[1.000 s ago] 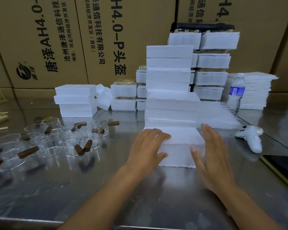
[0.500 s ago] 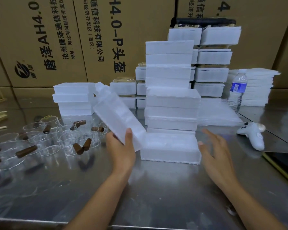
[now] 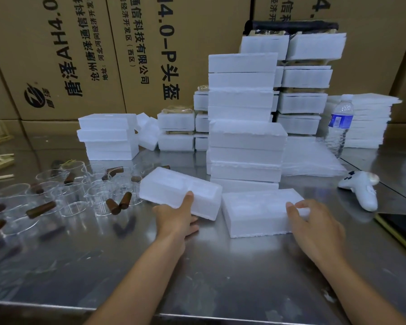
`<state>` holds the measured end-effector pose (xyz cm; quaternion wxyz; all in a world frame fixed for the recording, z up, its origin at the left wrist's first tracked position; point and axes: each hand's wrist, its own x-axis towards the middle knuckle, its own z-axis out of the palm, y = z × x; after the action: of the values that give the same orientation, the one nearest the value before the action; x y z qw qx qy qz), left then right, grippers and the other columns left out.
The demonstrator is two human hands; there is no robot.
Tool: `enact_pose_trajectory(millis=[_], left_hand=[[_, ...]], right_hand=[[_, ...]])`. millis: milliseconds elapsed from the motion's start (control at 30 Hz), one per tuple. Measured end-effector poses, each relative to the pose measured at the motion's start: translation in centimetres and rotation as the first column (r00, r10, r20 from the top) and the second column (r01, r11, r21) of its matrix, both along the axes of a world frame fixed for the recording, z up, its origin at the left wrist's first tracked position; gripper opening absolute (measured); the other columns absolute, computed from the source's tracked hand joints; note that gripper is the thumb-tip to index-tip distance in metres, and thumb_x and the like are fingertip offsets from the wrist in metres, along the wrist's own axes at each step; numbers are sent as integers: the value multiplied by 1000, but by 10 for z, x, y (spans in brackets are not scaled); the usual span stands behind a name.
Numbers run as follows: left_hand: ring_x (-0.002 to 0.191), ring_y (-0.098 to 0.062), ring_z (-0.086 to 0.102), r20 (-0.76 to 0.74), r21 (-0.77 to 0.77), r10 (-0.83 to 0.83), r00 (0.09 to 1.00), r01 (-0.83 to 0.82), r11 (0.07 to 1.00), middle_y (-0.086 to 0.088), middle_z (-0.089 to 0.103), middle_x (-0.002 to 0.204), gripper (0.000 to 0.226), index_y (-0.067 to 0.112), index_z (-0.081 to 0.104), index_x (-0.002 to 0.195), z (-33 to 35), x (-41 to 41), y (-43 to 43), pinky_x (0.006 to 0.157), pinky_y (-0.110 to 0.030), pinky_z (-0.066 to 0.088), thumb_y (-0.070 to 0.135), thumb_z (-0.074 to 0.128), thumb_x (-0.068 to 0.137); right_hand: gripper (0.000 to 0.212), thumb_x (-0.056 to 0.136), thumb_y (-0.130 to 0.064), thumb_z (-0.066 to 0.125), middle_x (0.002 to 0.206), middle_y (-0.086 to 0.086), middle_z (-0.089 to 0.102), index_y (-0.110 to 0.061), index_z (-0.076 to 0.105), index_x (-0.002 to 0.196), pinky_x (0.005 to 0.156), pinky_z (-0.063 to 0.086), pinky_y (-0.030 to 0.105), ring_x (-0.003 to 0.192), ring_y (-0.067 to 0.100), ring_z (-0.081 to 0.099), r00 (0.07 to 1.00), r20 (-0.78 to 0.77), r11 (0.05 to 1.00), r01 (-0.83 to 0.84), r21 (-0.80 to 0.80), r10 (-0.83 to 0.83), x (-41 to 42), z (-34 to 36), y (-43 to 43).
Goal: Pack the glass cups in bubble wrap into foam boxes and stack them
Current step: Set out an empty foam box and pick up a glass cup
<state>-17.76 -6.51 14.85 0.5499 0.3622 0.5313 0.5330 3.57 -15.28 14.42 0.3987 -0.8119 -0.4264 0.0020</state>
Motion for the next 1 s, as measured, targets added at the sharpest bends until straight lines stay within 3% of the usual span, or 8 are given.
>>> enact_pose_trajectory(millis=[200, 400, 467, 533, 700, 767, 867, 1000], left_hand=[[71, -25, 69, -49, -101, -184, 982, 179, 979, -16, 62, 96, 50, 4, 45, 117, 10, -5, -5, 45, -30, 55, 39, 64, 88], [61, -23, 66, -130, -97, -169, 977, 157, 983, -15, 61, 91, 62, -2, 38, 131, 7, -15, -8, 40, -26, 51, 40, 60, 91], [49, -19, 59, -199, -24, -66, 978, 63, 998, -10, 59, 81, 64, 0, 27, 138, 5, -15, -8, 42, -27, 50, 36, 57, 94], [50, -18, 56, -301, 196, 40, 953, 21, 980, -2, 58, 71, 53, 10, 26, 137, 5, -14, -8, 52, -29, 49, 28, 53, 96], [85, 7, 51, -603, 599, 131, 787, 338, 726, 18, 53, 92, 16, 34, 47, 107, 11, 4, -11, 68, -6, 38, 30, 53, 94], [98, 2, 47, -749, 607, 186, 636, 546, 577, 16, 52, 107, 16, 29, 52, 111, 10, 13, -9, 78, -9, 34, 32, 50, 95], [105, -19, 54, -837, 544, 338, 431, 723, 426, 0, 60, 116, 26, 18, 59, 116, 4, 24, -4, 92, -29, 41, 31, 49, 96], [88, -21, 65, -817, 547, 410, 405, 770, 329, -3, 71, 95, 25, 18, 66, 104, 1, 30, 1, 76, -29, 52, 25, 65, 80]], right_hand=[[41, 92, -43, 46, 128, 12, 51, -13, 54, 119, 102, 29, 45, 119, 30, 47, 994, -31, 995, 104, -9, -104, 2, 0, 0], [41, 92, -45, 44, 130, 13, 48, -15, 54, 118, 102, 29, 47, 118, 32, 46, 992, -18, 992, 121, -22, -121, 2, 0, -1], [38, 91, -43, 46, 130, 13, 46, -16, 55, 117, 102, 28, 47, 120, 32, 44, 993, -8, 993, 121, -1, -121, 1, 0, -1], [33, 90, -37, 51, 129, 13, 46, -15, 56, 115, 101, 28, 46, 122, 32, 40, 992, 29, 989, 118, 89, -121, 0, 2, 0], [25, 84, -17, 63, 121, 11, 49, -11, 59, 108, 99, 28, 39, 119, 29, 41, 989, 144, 924, -41, 380, -15, -18, 15, 3], [24, 81, -10, 65, 118, 6, 50, -11, 60, 105, 98, 29, 35, 117, 24, 43, 978, 204, 881, -143, 452, 54, -32, 22, 8], [25, 83, -9, 64, 111, -10, 42, -22, 56, 102, 95, 32, 24, 109, 8, 44, 936, 247, 811, -342, 474, 250, -55, 32, 22], [24, 83, -29, 54, 106, -25, 42, -38, 46, 103, 85, 26, -3, 103, -14, 40, 834, 239, 729, -551, 407, 497, -87, 53, 51]])
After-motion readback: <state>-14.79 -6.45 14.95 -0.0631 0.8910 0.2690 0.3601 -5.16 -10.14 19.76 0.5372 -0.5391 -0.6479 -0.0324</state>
